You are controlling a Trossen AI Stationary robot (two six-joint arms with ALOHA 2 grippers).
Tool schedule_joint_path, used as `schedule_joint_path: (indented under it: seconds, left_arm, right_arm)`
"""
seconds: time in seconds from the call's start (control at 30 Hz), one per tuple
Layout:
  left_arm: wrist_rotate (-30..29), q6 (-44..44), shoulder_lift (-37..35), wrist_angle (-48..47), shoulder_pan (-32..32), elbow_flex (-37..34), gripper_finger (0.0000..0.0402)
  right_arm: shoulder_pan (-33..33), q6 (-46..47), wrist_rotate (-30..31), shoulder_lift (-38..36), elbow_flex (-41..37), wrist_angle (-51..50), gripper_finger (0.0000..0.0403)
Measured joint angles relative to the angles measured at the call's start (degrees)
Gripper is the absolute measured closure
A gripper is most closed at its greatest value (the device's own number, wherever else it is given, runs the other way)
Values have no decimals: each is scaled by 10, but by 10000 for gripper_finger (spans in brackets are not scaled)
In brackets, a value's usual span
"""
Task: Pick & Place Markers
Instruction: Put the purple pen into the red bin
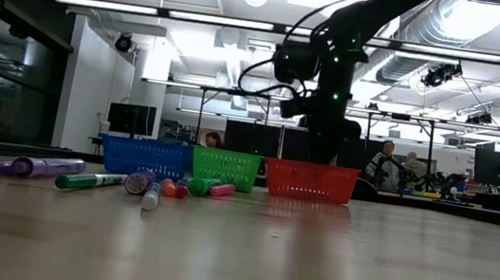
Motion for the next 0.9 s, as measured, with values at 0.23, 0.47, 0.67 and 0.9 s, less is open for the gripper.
schedule_joint_path:
  seconds: [0.23, 0.47, 0.67, 0.9]
  left_arm:
    - [-13, 4, 0, -4, 0, 0, 229]
    - [-77, 5, 24, -12, 0, 0, 229]
    - [-77, 38, 94, -8, 0, 0, 229]
    - [-112, 36, 173, -9, 0, 0, 229]
  right_arm:
    - [-4, 43, -2, -69, 1, 1, 228]
    - [-5, 95, -10, -164, 1, -39, 174]
    - [-4, 171, 5, -247, 1, -98, 134]
    - [-4, 264, 42, -324, 1, -160, 121]
